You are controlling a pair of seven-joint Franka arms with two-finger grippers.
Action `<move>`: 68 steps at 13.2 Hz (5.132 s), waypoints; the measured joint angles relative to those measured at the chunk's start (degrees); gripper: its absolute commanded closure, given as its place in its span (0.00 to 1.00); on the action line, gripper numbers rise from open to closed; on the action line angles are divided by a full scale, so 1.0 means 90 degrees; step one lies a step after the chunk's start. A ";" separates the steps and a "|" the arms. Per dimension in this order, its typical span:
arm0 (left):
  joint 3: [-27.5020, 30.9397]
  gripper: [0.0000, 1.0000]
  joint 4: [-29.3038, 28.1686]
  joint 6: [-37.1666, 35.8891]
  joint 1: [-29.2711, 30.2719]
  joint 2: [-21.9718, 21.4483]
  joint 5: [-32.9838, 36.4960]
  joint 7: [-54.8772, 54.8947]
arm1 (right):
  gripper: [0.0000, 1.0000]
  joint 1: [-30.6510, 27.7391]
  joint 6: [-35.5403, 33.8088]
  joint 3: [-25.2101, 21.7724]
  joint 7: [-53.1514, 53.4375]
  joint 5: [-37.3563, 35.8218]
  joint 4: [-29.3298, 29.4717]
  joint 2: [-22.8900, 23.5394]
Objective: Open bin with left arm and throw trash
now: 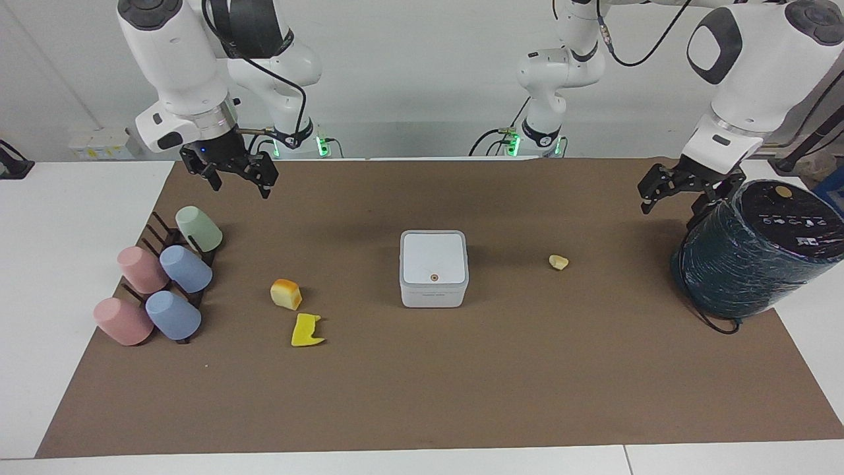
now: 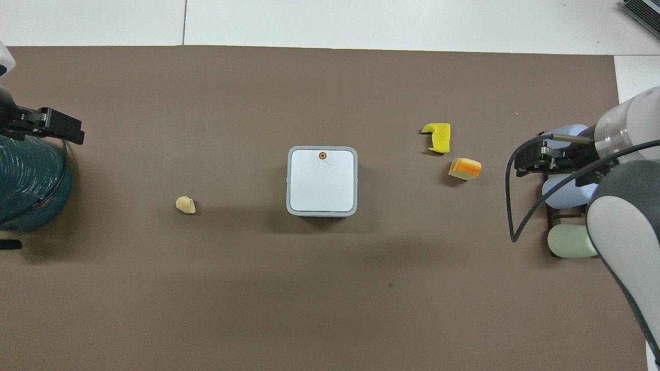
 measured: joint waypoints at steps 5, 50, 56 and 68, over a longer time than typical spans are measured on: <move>-0.0045 0.06 -0.0153 -0.0004 -0.0301 -0.0030 -0.0069 -0.0199 | 0.00 0.0000 0.0000 0.0000 0.0000 0.0000 0.0000 0.0000; 0.0205 0.11 -0.4052 0.4036 -0.1135 0.0017 -0.0524 -0.1531 | 0.29 0.2599 0.4246 0.0156 0.2661 0.0570 -0.0713 0.1530; 0.0170 0.41 -0.4912 0.5101 -0.1006 0.0039 -0.0524 -0.1436 | 0.00 0.2772 0.4450 0.0151 0.2673 0.0569 -0.0439 0.1944; 0.0131 1.00 -0.5017 0.5202 -0.1011 0.0044 -0.0524 -0.1594 | 0.01 0.0920 0.5509 -0.0007 0.0896 -0.0337 -0.0555 0.2824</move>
